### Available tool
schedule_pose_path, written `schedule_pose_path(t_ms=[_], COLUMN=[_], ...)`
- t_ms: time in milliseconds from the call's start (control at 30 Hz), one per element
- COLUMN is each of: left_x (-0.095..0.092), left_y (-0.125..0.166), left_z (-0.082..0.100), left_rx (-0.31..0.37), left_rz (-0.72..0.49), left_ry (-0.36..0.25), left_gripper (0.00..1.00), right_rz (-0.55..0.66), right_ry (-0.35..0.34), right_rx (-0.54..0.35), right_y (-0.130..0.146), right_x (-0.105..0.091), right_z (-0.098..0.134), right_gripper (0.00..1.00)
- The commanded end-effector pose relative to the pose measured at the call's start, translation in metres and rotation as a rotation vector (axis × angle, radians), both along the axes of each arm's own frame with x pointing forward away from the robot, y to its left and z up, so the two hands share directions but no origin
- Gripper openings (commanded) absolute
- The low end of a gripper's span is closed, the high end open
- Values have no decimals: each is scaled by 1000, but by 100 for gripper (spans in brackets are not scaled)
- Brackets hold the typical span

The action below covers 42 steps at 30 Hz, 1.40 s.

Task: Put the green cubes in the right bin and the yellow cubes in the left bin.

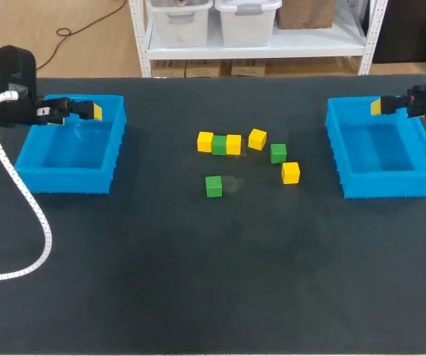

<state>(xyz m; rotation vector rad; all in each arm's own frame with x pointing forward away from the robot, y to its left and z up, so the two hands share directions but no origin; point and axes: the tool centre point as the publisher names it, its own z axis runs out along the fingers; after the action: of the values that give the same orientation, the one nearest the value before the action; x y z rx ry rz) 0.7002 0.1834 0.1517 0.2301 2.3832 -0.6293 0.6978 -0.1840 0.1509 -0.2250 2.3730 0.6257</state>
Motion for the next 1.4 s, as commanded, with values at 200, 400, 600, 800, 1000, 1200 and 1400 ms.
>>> schedule_pose_path(t_ms=[200,400,600,800,1000,1200,1400], left_x=[-1,-1,-1,-1,-1,-1,-1], left_y=[1,1,1,1,1,1,1], left_z=[-2,-2,-2,-2,-2,-2,-2], left_rx=[-5,-5,-5,-5,-5,-5,-5], left_rz=[-2,-2,-2,-2,-2,-2,-2], left_ry=[-6,-6,-6,-6,-6,-6,-6], left_gripper=[100,100,100,100,100,100,100], right_rz=[3,13,78,137,314,422,366], right_ry=[0,9,17,55,78,111,209], right_rx=[2,-12,-120,-199,-321,-459,-493], right_y=[0,3,31,58,94,122,143], right_x=[1,5,30,49,56,59,62], right_z=[-1,1,5,-4,-13,-30,-57], right_gripper=[100,100,100,100,100,100,100])
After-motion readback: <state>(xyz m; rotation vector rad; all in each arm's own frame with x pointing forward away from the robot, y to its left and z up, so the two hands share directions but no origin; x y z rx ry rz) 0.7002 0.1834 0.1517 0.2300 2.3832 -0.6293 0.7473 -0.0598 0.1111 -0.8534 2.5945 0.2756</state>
